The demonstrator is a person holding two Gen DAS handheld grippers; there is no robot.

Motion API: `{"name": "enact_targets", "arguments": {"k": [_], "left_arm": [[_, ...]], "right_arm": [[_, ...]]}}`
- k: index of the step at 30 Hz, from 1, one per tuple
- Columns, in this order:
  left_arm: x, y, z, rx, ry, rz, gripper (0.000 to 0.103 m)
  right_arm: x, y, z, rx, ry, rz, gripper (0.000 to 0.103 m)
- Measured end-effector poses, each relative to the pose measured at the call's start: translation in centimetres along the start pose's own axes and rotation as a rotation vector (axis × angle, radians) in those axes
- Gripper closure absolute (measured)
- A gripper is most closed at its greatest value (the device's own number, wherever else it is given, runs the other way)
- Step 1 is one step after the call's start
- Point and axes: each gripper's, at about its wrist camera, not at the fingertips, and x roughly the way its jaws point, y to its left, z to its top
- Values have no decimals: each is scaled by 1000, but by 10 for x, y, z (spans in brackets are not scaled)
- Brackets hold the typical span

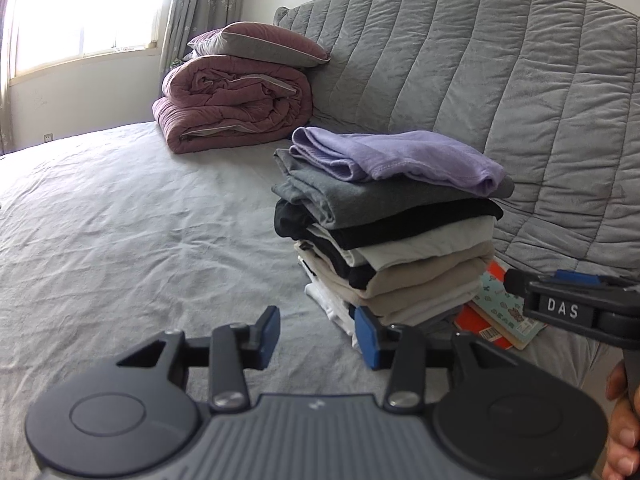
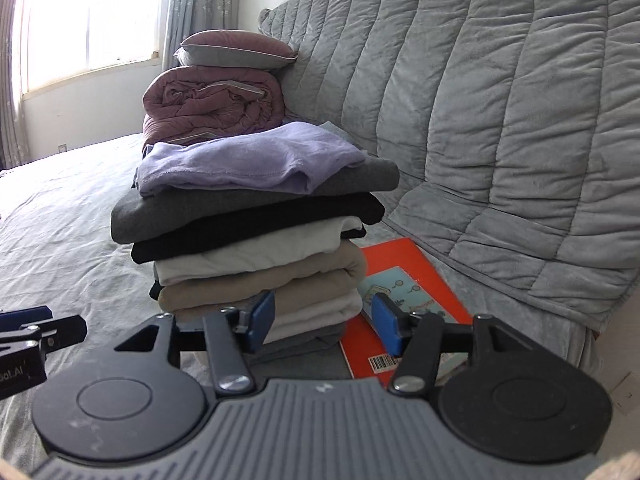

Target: Fold clothes

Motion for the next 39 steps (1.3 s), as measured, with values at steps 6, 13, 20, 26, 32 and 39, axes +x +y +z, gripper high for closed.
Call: {"name": "enact_targets", "arguments": {"k": [6,13,20,26,32,39], "left_arm": [[9,-5,-8,27,-14,27,34],[18,4,-8,19,-8,62,19],[18,6,-4,-4,-22,81,1],[18,4,0,5,-10,100,1],[16,7,-2,-7,-8,114,1],[17,8,-2,-15,5,110,1]], "right_arm": [[-6,7,-15,42,-6,-33,10],[5,10,-13,37,-16,-85,0],[11,18,-16,-1,13,-113,0],[13,22,-17,-40,14,-143,0],[6,25,-16,-33,-1,-160,0],[6,23,-14,5,2,-150,0]]}}
